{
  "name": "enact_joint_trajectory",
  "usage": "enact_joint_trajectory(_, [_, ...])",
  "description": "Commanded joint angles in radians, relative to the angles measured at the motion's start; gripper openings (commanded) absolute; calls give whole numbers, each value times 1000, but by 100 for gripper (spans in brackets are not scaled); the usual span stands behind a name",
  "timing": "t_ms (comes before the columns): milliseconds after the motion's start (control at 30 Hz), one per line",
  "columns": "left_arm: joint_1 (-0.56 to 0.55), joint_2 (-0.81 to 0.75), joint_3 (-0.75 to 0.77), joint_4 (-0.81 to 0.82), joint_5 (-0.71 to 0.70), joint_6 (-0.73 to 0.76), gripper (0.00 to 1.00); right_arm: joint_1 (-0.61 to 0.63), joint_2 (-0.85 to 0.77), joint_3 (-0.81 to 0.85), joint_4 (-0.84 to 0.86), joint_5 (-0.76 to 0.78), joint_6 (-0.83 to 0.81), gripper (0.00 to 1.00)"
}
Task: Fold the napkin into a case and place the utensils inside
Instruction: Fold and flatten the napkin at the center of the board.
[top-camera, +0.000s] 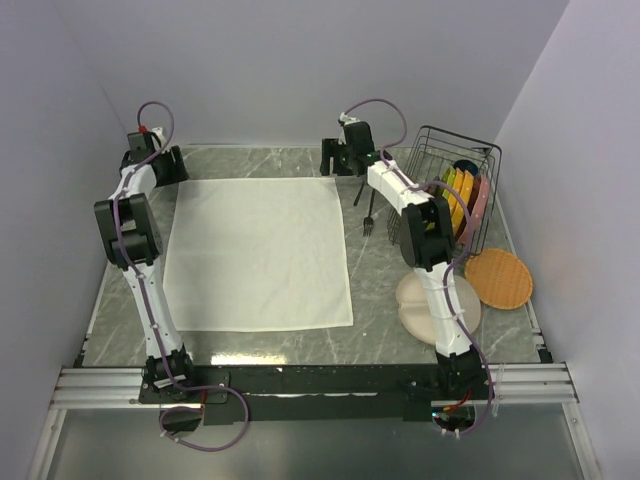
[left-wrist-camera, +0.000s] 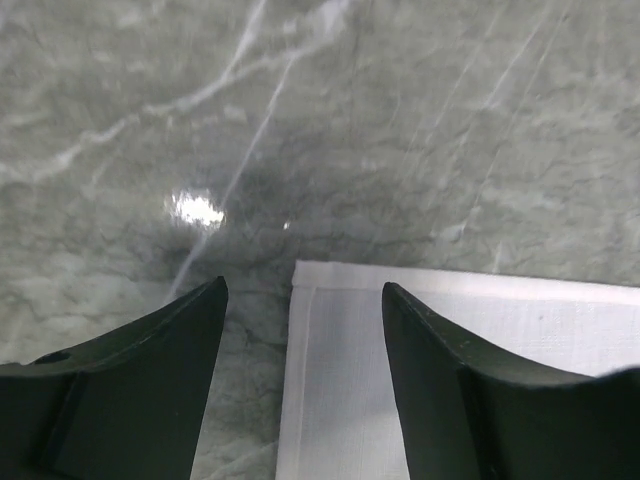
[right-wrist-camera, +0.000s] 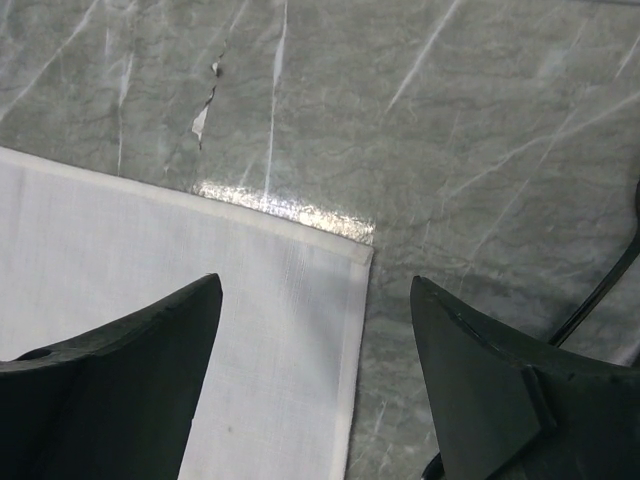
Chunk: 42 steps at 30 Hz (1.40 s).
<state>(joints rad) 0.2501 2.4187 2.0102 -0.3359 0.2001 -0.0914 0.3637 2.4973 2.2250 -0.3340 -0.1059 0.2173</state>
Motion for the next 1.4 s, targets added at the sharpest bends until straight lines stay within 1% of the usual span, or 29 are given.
enact_joint_trajectory(0, [0,14,39,-21,-18,-39,68,0,8,53,-42,-29,57,83])
enact_joint_trajectory(100, [2,52,100,-71,-21,-45,65,-2,-18,-13,-46,-61,102,83])
enact_joint_trajectory(167, [0,77,136,-107,-31,-54,61,-3,-20,-28,-57,-86,135,83])
enact_joint_trajectory(233, [0,98,153,-146,-10,-53,58,-3,-17,-33,-60,-94,155,84])
enact_joint_trajectory(267, [-5,102,159,-175,2,-44,53,-3,-17,-42,-57,-94,162,84])
enact_joint_trajectory(367, [-15,112,157,-202,22,-25,47,-12,-23,-54,-57,-116,182,84])
enact_joint_trajectory(433, [-25,117,157,-230,30,-10,46,-19,-28,-57,-56,-130,188,85])
enact_joint_trajectory(533, [-35,117,145,-242,22,-10,41,-28,-35,-48,-68,-163,182,85])
enact_joint_trajectory(633, [-40,134,160,-267,18,-15,32,-34,-29,-2,-108,-190,169,87])
enact_joint_trajectory(667, [-44,140,189,-281,16,-11,28,-35,-29,2,-123,-198,168,88])
enact_joint_trajectory(733, [-52,143,205,-299,30,-2,24,-42,-31,12,-135,-218,162,89])
enact_joint_trajectory(800, [-63,134,196,-298,28,4,18,-48,-34,18,-138,-232,162,89])
enact_joint_trajectory(833, [-67,122,191,-290,39,16,13,-51,-35,22,-137,-239,162,89])
enact_joint_trajectory(867, [-72,111,171,-282,47,21,4,-52,-40,24,-138,-245,162,89])
enact_joint_trajectory(900, [-75,100,159,-269,42,22,1,-54,-41,25,-140,-248,159,89])
enact_joint_trajectory(1000, [-77,34,95,-216,62,28,1,-55,-55,24,-158,-284,127,89])
enact_joint_trajectory(1100, [-81,-49,38,-195,114,81,1,-57,-84,7,-178,-310,87,93])
enact_joint_trajectory(1133, [-81,-94,4,-192,133,135,1,-58,-100,-7,-183,-325,74,95])
enact_joint_trajectory(1167, [-84,-122,-17,-187,165,156,1,-60,-109,-14,-184,-336,64,96])
enact_joint_trajectory(1200, [-84,-176,-42,-169,170,174,1,-63,-118,-22,-186,-345,54,97])
enact_joint_trajectory(1233, [-86,-202,-94,-160,171,200,1,-65,-129,-25,-197,-353,53,98])
enact_joint_trajectory(1367, [-89,-306,-201,-149,174,260,1,-77,-144,-22,-223,-386,50,98])
